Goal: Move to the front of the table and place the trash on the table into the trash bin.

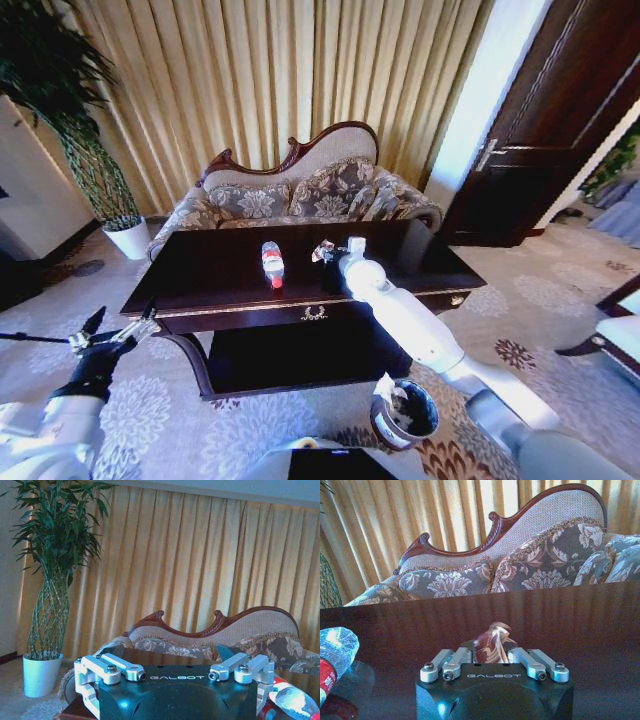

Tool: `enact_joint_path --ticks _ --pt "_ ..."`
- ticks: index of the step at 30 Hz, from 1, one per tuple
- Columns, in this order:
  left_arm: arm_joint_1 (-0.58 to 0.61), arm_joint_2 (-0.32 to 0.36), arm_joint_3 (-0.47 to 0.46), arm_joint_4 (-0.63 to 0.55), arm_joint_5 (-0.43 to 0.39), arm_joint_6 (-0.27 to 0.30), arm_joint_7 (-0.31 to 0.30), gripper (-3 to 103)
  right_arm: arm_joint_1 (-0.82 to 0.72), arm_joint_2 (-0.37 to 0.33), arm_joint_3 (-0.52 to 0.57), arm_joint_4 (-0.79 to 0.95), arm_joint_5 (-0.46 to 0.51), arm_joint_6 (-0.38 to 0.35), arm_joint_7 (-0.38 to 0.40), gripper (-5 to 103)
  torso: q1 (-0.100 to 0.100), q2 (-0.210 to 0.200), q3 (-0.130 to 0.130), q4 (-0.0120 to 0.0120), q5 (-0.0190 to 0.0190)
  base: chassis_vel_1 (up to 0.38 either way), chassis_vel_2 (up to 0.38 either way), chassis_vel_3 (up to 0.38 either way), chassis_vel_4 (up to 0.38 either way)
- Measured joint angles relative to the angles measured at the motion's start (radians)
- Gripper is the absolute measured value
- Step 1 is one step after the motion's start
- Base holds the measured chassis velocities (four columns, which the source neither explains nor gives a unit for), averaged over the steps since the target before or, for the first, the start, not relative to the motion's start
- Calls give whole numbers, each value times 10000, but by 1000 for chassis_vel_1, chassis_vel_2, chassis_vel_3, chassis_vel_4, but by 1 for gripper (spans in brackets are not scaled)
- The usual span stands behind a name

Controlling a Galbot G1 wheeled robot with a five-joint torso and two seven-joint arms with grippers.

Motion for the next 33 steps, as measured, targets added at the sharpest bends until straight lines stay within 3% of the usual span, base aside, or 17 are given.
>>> enact_joint_path --ticks 1,2,4,9,16,18,20,23,25,26,30,33 --pt "0 0 0 0 0 0 0 100 0 0 0 0 0 0 0 35 0 0 0 0 0 0 0 0 0" --pt "9 2 17 0 3 0 0 100 -54 -40 13 82 -11 51 -5 24 0 0 0 1 0 0 0 0 0" --pt "9 15 34 0 3 0 0 100 -119 -108 50 215 -17 243 -68 14 0 0 0 1 1 0 0 0 0" --pt "-74 115 133 0 3 0 -57 100 -398 -511 288 842 -229 970 -389 2 0 0 0 1 0 0 0 0 0" --pt "-196 283 261 0 -9 2 -94 100 -1285 -1415 960 2070 -1147 1551 -804 0 0 0 0 1 2 0 0 0 0" --pt "-276 372 354 23 -25 12 -134 100 -2246 -2015 1640 2854 -1396 1652 -1069 0 0 0 0 0 2 0 0 0 0" --pt "-297 391 380 36 -27 16 -148 100 -2519 -2166 1848 3064 -1410 1662 -1129 0 0 0 0 -1 3 0 0 0 0" --pt "-364 502 531 85 -51 38 -236 100 -4228 -3050 3220 4365 -1648 1839 -1463 0 0 0 -1 -2 1 0 0 0 0" --pt "-375 536 569 92 -53 44 -239 100 -4625 -3210 3496 4626 -1733 1908 -1515 0 -1 1 -1 -4 1 0 0 0 0" --pt "-404 588 655 100 -54 61 -250 100 -5577 -3458 4094 5193 -1904 2025 -1566 0 -1 1 -2 -4 2 0 0 0 0" --pt "-452 651 805 101 -57 157 -327 100 -7032 -3504 4954 6146 -1991 2059 -1567 0 -1 1 -1 -1 3 0 0 0 0" --pt "-512 772 916 53 -183 328 -462 100 -8672 -3160 5923 7464 -2285 2066 -1564 0 -1 1 -1 2 0 0 0 0 0"
